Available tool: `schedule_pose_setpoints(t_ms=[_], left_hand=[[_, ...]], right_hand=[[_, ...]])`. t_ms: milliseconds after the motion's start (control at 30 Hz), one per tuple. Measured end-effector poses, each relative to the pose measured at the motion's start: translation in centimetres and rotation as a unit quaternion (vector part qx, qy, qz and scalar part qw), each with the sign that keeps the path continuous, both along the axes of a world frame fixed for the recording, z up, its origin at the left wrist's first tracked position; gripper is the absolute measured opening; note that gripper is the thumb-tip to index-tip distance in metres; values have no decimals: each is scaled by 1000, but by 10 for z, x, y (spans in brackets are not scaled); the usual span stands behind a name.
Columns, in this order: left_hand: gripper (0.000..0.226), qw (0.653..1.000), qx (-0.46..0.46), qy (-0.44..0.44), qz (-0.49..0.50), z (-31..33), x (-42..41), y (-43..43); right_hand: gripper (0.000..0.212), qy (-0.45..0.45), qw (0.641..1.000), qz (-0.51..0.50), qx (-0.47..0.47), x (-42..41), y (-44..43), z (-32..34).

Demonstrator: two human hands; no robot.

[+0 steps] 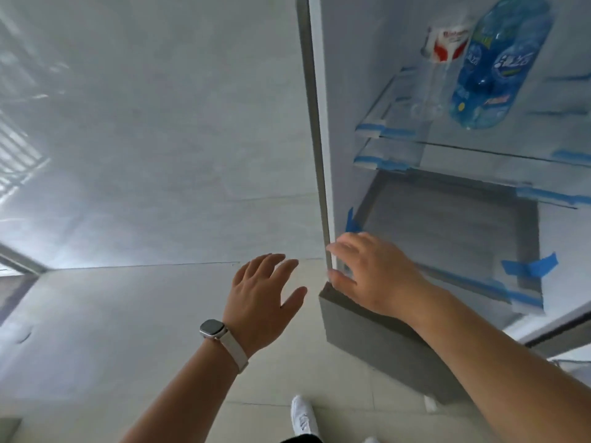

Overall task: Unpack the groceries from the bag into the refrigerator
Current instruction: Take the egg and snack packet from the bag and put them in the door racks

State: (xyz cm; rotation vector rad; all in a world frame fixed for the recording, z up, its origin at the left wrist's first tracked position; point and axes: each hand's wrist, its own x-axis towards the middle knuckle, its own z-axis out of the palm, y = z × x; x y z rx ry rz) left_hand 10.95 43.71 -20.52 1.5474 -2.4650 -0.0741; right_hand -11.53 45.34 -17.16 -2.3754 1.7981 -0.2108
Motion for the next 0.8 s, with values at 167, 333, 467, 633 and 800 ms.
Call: schedule_pose_setpoints(t_ms=[167,333,467,633,800], left_hand=[[57,997,-3,11,79,6,61,27],[60,990,-8,32,139,14,120,52],[60,983,-16,35,179,13,192,84],[60,966,-16,52,254,10,302,132],[58,941,-28,72,331,1,406,182]], right_hand=[[64,24,997,78,17,59,4,5],[62,30,990,139,20,127,7,10],[66,33,982,184,14,205,15,15],[72,42,966,254,14,324,36,20],[70,54,945,322,6,445,57,18]])
